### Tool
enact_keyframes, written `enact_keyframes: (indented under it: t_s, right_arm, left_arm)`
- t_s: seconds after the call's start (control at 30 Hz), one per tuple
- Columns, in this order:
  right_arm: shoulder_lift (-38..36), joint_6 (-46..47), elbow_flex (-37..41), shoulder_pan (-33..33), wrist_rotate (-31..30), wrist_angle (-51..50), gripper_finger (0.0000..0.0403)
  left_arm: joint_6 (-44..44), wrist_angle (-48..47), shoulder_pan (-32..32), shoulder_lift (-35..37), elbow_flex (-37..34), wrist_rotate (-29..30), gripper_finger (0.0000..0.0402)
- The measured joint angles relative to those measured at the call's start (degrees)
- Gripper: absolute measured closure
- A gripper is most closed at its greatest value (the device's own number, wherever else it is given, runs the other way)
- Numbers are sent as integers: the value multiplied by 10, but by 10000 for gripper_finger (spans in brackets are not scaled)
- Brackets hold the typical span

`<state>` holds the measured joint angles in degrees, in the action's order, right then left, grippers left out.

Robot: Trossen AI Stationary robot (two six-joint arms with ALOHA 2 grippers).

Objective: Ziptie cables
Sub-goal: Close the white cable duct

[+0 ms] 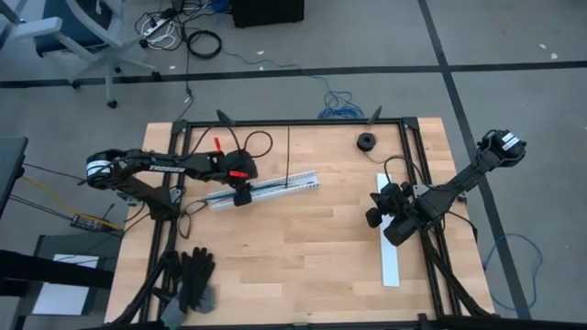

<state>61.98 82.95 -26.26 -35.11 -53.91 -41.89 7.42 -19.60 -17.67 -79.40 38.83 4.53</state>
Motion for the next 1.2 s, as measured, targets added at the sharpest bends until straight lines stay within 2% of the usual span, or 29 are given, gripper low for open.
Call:
enact_keyframes:
  t_s: [0.2, 0.53, 0.73, 0.83, 0.9, 0.97, 1.13, 1.2]
  right_arm:
    - [0, 0, 0, 0, -59, 22, 402]
    - [-2, -18, -1, 8, -58, 36, 402]
    - [3, -81, -75, 11, -52, 29, 402]
    - [27, -82, -129, 7, -53, -16, 403]
    - [56, -48, -157, -1, -54, -65, 403]
    - [88, 23, -176, -14, -45, -127, 403]
    - [180, 281, -184, -89, -23, -240, 403]
    - [210, 382, -185, -128, 4, -266, 403]
  left_arm:
    - [27, -23, 0, 0, 44, 9, 249]
    - [45, -5, 0, 0, 90, 16, 249]
    - [45, 71, 0, 0, 94, 16, 249]
    - [47, 84, 0, 0, 94, 15, 249]
    - [60, 84, 0, 0, 94, 15, 249]
    - [68, 95, 0, 0, 89, 15, 249]
    - [72, 126, 0, 0, 67, 14, 249]
    - [72, 130, 0, 0, 63, 14, 249]
